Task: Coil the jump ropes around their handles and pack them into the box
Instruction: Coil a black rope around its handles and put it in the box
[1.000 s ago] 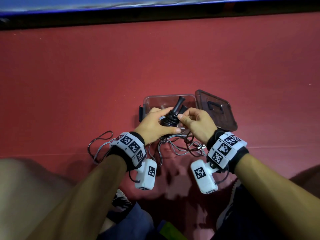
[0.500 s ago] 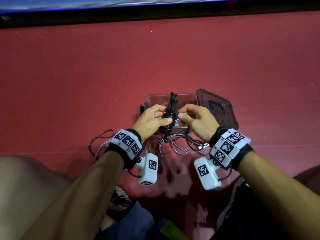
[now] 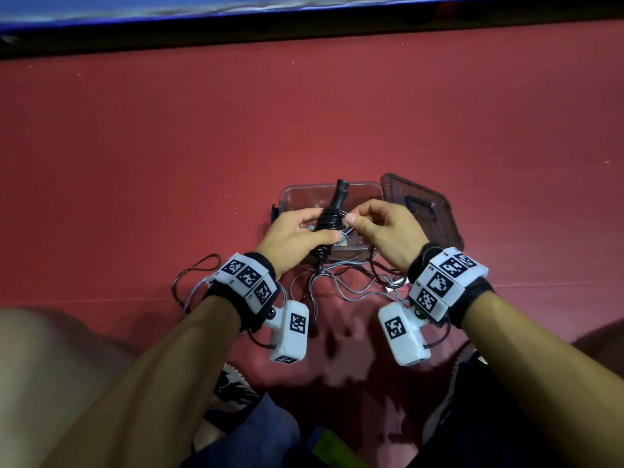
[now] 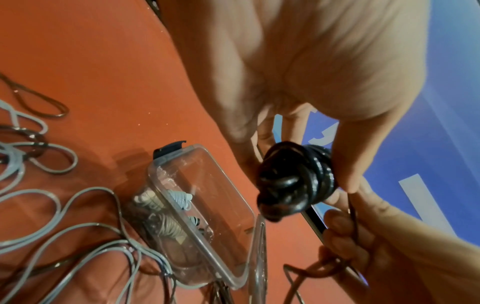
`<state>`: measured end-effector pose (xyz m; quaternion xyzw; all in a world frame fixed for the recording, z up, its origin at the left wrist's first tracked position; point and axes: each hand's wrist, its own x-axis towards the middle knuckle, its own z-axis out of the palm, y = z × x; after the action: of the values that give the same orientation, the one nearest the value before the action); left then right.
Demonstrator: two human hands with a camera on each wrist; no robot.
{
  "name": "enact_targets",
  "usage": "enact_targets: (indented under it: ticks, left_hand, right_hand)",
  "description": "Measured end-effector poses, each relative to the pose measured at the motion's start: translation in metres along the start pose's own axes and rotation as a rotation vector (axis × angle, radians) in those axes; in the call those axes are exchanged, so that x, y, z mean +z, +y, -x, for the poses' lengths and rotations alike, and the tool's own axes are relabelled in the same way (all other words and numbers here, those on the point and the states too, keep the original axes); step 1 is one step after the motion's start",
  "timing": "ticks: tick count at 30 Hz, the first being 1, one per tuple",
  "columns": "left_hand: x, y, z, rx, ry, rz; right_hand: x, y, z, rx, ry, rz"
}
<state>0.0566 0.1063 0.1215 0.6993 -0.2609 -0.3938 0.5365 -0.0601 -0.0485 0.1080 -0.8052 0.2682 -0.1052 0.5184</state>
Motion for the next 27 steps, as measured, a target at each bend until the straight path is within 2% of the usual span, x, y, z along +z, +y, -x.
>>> enact_targets:
  ticks: [4, 8, 12, 14, 18, 24, 27]
  left_hand:
    - [0.001, 0.002, 0.003, -0.038, -0.024, 0.100]
    - [-0.004, -0.002, -0.001, -0.100, 0.069, 0.197]
    - [0.001, -0.003, 0.001, -0.104, -0.008, 0.146]
    - [0.006, -0.003, 0.001, -0.085, 0.000, 0.099]
    - [0.012, -0.001, -0.002, -0.053, 0.045, 0.053]
    - [0.011, 0.000, 0.000, -0.036, -0.031, 0.110]
    - [0.010, 0.003, 0.001, -0.029, -0.060, 0.172]
  right_hand:
    - [0.000, -0.010, 0.006, -0.049, -0.081, -0.057]
    - [-0.005, -0.012, 0.007, -0.071, -0.130, -0.007]
    - [-0.004, -0.006, 0.004, -0.026, -0.032, 0.000]
    - [-0.005, -0.005, 0.003, -0.009, 0.001, -0.037]
    - [-0.006, -0.010, 0.004, 0.003, -0.012, -0.134]
    - [-0.004, -0.011, 0.006, 0.050, 0.032, -0.152]
    - [-0.005, -0.014, 0.008, 0.046, -0.009, -0.181]
